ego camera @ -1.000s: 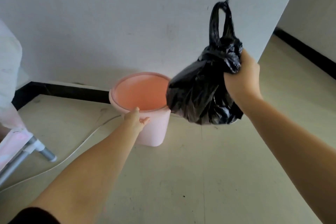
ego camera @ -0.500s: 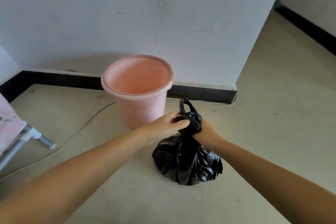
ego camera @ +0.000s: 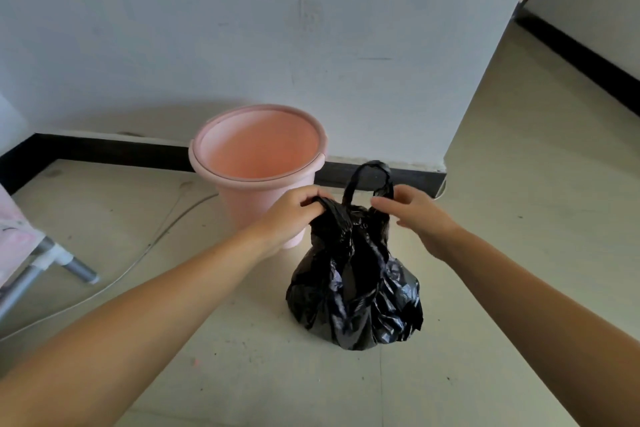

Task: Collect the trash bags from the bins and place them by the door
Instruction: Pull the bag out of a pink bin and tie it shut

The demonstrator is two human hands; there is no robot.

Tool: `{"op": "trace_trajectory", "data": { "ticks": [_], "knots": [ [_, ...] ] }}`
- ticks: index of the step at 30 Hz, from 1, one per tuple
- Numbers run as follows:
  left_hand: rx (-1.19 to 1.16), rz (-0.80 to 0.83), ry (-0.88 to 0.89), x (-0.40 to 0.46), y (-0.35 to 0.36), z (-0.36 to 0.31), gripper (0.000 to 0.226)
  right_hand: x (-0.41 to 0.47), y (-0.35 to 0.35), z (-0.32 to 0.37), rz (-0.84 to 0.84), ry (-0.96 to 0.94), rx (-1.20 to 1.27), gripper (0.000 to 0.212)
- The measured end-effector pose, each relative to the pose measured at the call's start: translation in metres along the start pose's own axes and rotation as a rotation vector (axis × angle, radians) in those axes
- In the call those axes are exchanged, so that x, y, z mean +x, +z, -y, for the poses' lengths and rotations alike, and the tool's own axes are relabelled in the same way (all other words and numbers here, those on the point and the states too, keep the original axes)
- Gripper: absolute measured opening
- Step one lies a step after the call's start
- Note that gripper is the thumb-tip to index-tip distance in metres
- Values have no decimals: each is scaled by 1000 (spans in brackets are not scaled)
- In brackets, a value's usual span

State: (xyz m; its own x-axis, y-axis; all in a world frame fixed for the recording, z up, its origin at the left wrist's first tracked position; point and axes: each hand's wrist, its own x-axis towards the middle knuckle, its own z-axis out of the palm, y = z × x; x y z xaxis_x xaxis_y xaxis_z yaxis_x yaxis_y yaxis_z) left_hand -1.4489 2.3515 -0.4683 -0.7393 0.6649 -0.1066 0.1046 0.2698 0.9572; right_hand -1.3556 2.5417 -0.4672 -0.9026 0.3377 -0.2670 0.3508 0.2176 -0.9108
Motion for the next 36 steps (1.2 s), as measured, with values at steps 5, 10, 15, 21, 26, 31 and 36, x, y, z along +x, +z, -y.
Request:
{"op": "trace_trajectory", "data": {
  "ticks": [5, 10, 15, 21, 26, 31, 36],
  "knots": [
    [62, -55, 111, -1, -20, -17, 35, 1, -3, 9, -73, -138, -12, 22],
    [37, -108, 203, -1, -39, -35, 35, 14, 4, 11, -190, -204, -585, 56],
    [-57, -76, 256, -8, -44, -45, 24, 25, 18, -5, -210, -115, -714, 57],
    [-35, 61, 187, -10, -48, -38, 9, 36, 13, -7, -446, -13, -519, 70],
    [-458, 264, 25, -15, -46, -36, 24, 44, -3, -18, -259, 249, -647, 28],
    [-673, 77, -82, -12, -40, -40, 32, 43, -12, -7, -381, -69, -656, 17],
    [-560, 88, -99, 1, -33, -47, 29, 16, -18, 52, 11, -274, 277, 8]
  ]
}}
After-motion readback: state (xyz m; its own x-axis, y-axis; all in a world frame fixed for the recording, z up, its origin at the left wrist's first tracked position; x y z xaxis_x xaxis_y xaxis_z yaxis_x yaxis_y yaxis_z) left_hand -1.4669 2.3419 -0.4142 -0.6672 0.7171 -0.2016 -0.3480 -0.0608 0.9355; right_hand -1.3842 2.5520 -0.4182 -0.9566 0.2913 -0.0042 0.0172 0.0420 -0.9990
